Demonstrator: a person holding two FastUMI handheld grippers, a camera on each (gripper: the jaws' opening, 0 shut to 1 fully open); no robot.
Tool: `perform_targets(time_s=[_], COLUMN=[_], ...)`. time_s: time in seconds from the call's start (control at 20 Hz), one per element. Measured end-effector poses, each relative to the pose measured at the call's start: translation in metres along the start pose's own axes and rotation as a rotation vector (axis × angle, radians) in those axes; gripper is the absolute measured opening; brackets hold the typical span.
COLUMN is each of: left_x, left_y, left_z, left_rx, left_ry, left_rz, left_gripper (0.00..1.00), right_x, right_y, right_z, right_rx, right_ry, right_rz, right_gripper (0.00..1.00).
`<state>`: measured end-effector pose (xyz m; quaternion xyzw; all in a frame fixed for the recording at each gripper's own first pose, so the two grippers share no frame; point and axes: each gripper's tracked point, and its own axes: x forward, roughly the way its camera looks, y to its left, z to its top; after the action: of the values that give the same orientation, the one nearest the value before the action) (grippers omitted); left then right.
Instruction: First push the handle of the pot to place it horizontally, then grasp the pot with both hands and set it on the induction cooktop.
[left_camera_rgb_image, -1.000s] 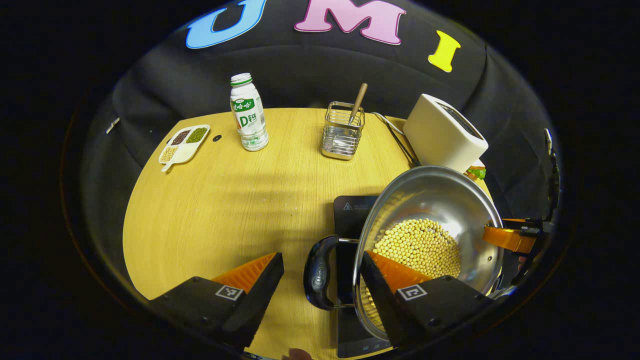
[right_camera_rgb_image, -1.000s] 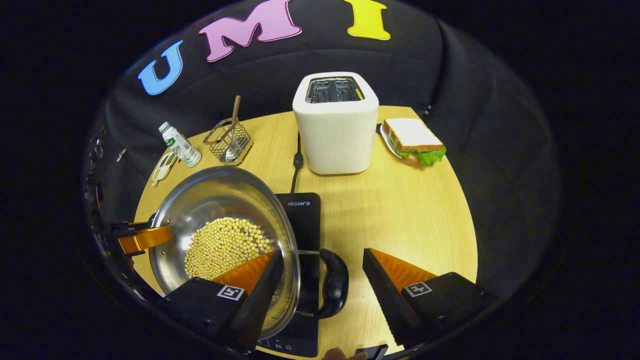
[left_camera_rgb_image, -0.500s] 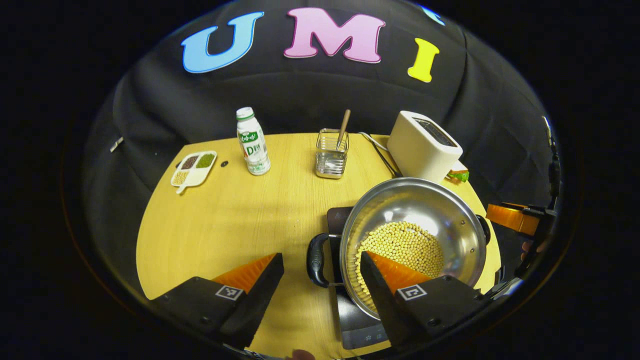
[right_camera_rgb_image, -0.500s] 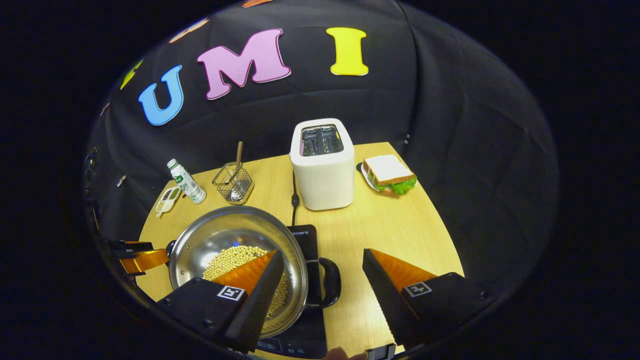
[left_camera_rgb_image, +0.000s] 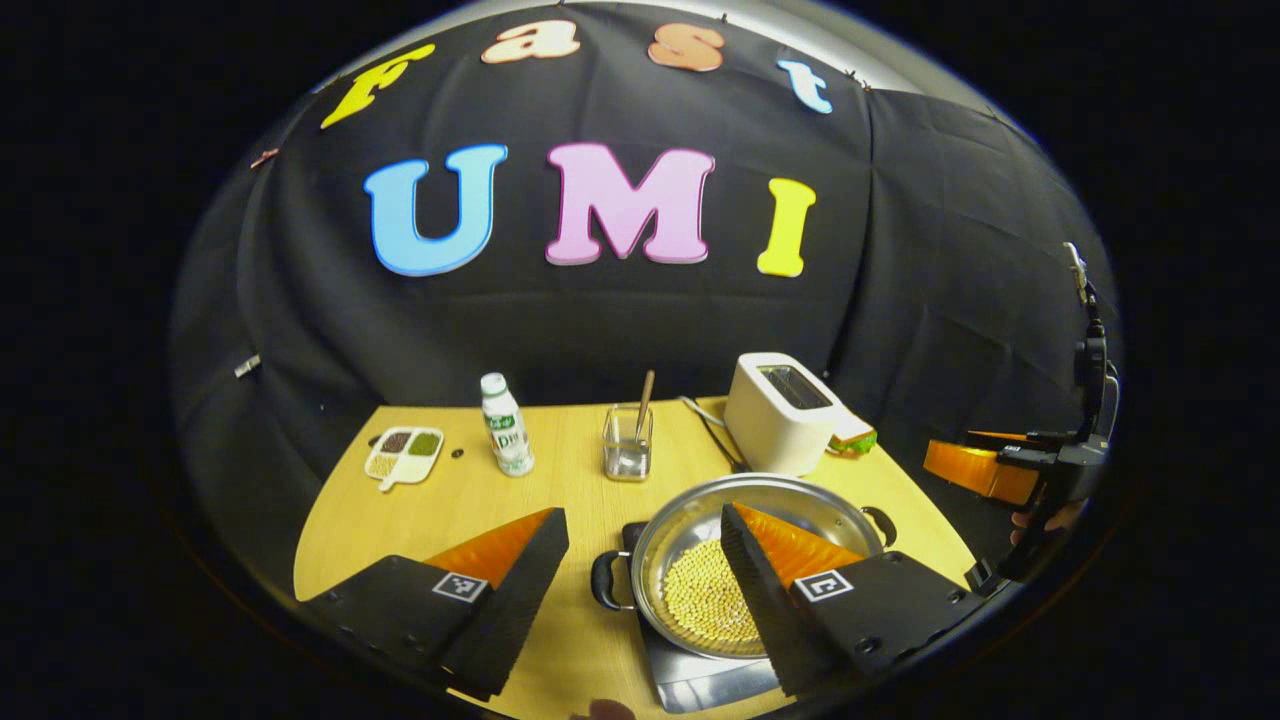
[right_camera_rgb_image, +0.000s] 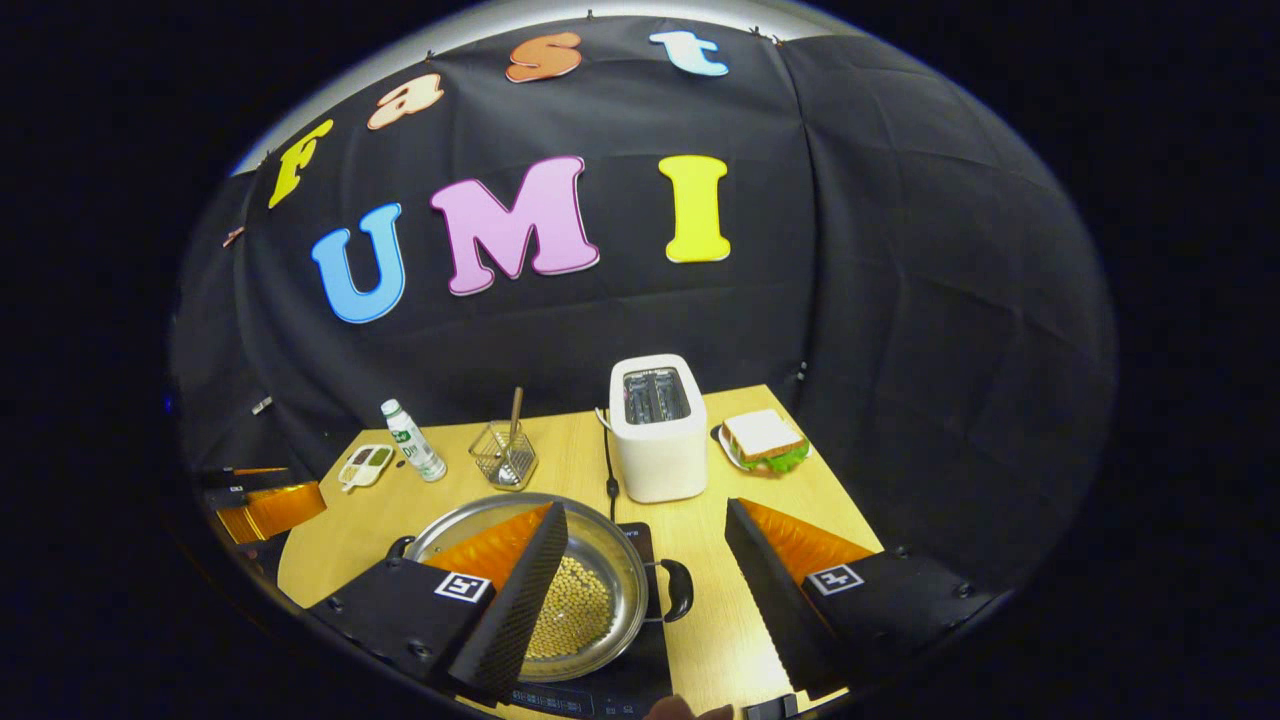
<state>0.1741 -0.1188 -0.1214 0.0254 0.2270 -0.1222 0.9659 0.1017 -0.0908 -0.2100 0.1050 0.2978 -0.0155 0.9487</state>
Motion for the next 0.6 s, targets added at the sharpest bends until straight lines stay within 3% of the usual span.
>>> perform_targets(time_s=[0.2,0.35,0.6], left_x=[-0.03,-0.054,-0.092], left_y=[-0.016,-0.016,-0.023], left_z=[0.038,0.068,0.103], left_rx=[0.042,0.091,0.043], left_ry=[-0.139,-0.252,-0.393], left_rz=[0.002,0.048,0.073], left_gripper=[0.95,0.95,0.95], right_x=[-0.033,-0.055,-0.089], right_y=[0.014,0.032,0.052], right_z=[0.039,0.068,0.099], right_rx=[-0.021,-0.021,-0.018], right_ry=[-0.134,-0.238,-0.363], right_rz=[0.012,0.038,0.067], right_gripper=[0.98,0.98,0.98])
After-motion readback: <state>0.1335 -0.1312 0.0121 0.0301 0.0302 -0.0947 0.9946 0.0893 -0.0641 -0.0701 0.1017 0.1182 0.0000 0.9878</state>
